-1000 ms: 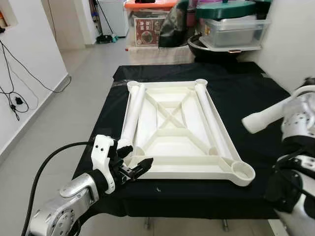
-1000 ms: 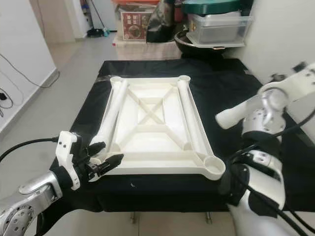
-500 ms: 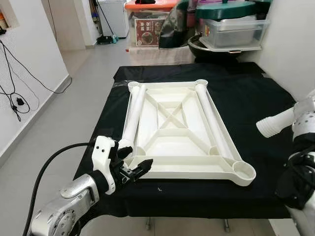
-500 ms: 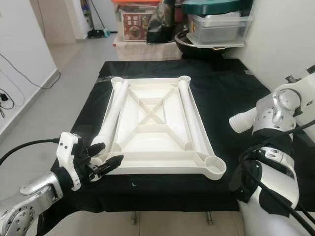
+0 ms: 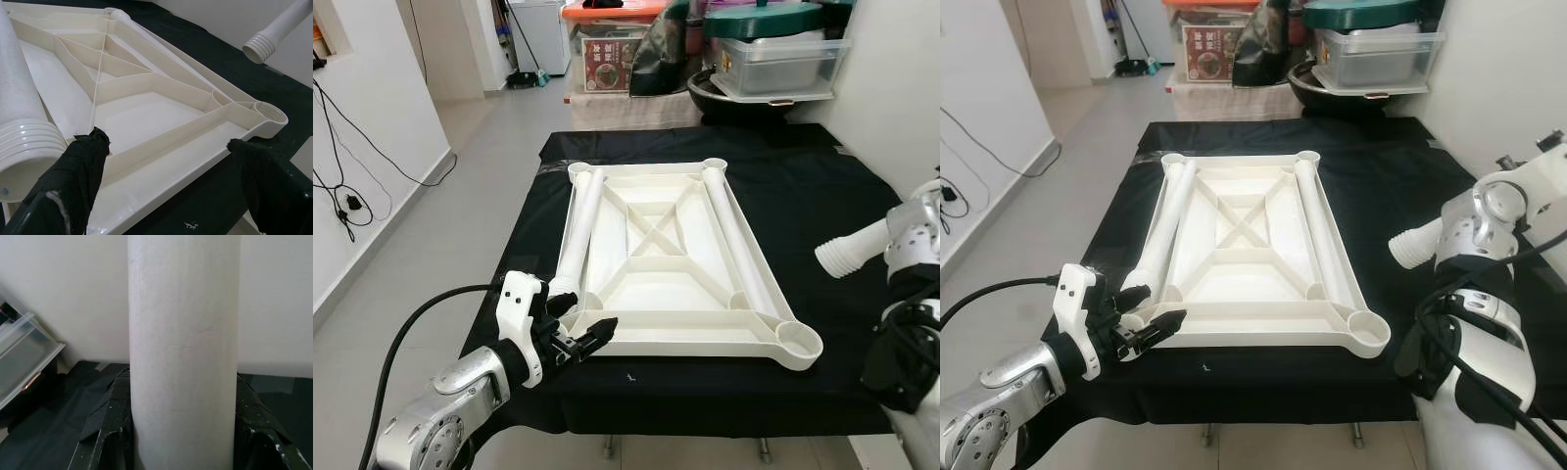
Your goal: Building children table
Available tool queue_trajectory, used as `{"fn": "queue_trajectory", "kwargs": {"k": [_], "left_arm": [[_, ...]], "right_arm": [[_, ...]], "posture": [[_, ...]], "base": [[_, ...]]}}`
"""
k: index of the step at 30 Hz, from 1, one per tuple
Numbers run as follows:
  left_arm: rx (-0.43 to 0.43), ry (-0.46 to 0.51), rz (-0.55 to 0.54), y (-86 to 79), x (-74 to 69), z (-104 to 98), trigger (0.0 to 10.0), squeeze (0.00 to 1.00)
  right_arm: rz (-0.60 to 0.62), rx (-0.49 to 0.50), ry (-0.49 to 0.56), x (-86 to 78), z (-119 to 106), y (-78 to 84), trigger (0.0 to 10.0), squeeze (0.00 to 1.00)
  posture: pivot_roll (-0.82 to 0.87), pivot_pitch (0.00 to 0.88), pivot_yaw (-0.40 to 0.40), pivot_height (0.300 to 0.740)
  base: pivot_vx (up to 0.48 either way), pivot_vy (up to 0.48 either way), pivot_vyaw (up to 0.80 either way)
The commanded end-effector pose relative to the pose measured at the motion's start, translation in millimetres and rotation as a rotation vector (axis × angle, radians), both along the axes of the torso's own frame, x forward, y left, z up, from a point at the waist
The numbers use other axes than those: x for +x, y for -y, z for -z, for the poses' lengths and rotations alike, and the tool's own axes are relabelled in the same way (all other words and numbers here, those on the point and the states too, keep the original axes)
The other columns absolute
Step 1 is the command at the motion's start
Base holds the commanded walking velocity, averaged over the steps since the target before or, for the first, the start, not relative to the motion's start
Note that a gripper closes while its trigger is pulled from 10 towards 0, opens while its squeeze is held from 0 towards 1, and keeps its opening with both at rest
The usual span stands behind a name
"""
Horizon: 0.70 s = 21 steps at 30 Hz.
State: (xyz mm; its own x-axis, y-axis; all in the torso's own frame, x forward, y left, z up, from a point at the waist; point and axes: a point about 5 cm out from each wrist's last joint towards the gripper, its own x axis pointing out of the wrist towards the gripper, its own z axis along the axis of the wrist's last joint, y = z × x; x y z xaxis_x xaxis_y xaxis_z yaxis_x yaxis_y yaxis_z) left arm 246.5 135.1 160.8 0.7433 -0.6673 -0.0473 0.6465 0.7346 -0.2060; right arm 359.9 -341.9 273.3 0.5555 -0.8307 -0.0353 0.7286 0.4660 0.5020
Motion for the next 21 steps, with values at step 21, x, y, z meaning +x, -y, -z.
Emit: {"fn": "queue_trajectory", "kwargs": {"k": [21], "left_arm": [[0.036, 0.042, 0.073, -4.0, 2.5, -8, 10.0, 0.00]], "right_arm": [[-0.610, -0.033, 0.236, 42.7, -26, -117.3, 0.0, 0.00]], "posture": [[0.05, 0.000, 0.020, 0.740]], "base": [[0.000, 0.000, 0.00]]}}
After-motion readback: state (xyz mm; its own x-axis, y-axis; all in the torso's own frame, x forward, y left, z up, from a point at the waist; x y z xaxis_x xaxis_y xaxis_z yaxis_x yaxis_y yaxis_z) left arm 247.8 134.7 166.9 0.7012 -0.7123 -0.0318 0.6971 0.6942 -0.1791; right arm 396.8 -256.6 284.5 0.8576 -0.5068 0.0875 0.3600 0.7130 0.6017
